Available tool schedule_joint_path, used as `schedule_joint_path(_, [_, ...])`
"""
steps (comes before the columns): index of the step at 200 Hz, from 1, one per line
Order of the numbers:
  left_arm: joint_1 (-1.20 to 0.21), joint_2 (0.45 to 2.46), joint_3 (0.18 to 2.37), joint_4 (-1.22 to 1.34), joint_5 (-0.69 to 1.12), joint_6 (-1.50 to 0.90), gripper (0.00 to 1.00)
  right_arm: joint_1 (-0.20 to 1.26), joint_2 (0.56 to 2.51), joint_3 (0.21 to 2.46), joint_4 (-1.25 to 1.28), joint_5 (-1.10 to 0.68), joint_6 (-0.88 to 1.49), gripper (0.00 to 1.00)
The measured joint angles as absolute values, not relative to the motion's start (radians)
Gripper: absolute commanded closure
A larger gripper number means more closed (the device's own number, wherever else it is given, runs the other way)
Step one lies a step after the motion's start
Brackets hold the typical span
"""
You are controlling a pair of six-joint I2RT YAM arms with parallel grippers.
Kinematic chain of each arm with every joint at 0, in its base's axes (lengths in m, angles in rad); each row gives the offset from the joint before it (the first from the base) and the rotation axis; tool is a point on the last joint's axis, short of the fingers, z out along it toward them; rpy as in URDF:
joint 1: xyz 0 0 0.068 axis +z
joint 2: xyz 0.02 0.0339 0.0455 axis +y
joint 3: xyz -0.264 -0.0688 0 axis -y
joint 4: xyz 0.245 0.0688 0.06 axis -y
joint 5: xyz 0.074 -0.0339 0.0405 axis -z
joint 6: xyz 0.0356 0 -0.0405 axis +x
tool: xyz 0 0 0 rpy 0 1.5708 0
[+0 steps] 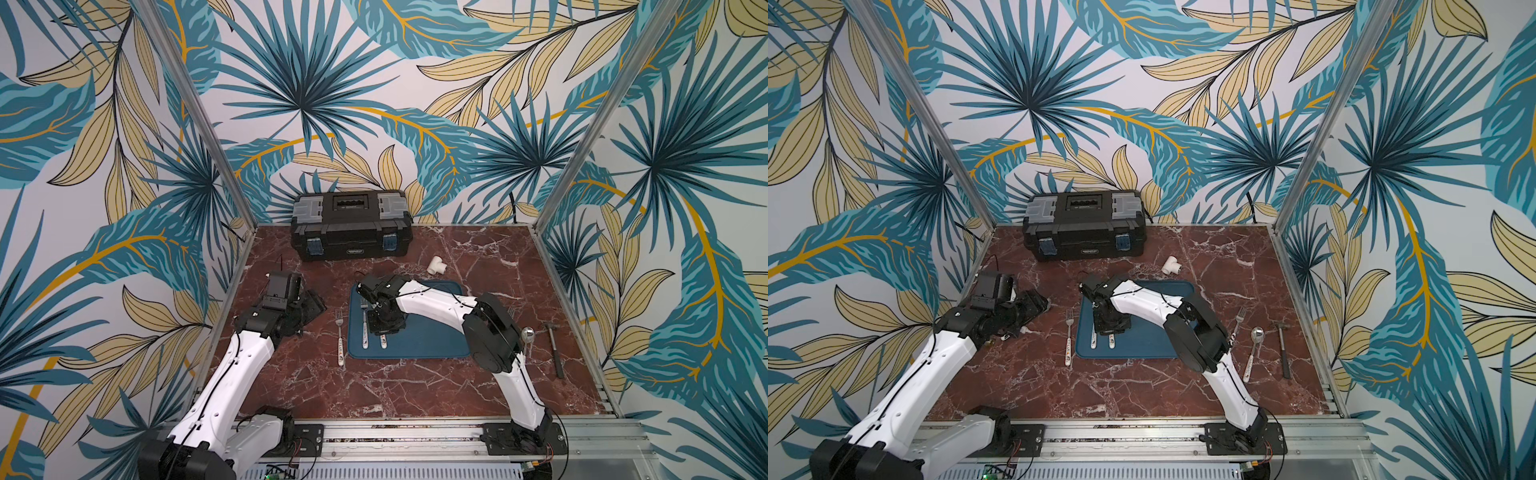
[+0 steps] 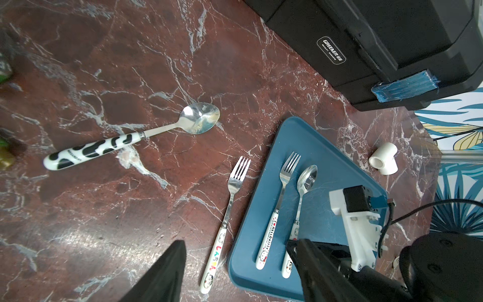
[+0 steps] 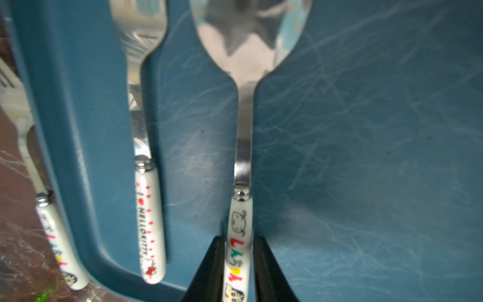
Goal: Set the spoon and fork side by side
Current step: Pick up the spoon from the tray.
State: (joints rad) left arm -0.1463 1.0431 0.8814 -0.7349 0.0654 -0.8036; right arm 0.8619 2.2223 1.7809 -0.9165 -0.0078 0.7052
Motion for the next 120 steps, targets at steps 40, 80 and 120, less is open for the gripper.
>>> schedule_joint_path(40, [-0.146,1.041,0.881,-0.747,0.065,-0.799,0.28,0.862,2.227,1.781,-0.921,0.008,0.721,0.88])
schedule_joint_path(80, [-0.146,1.028,0.881,-0.753,0.065,-0.793,0.28,0.859,2.190,1.726,-0.896,0.052,0.743,0.90])
schedule_joint_path(120, [-0.146,1.019,0.881,-0.753,0.066,-0.792,0.28,0.757,1.993,1.511,-0.865,0.139,0.756,0.90])
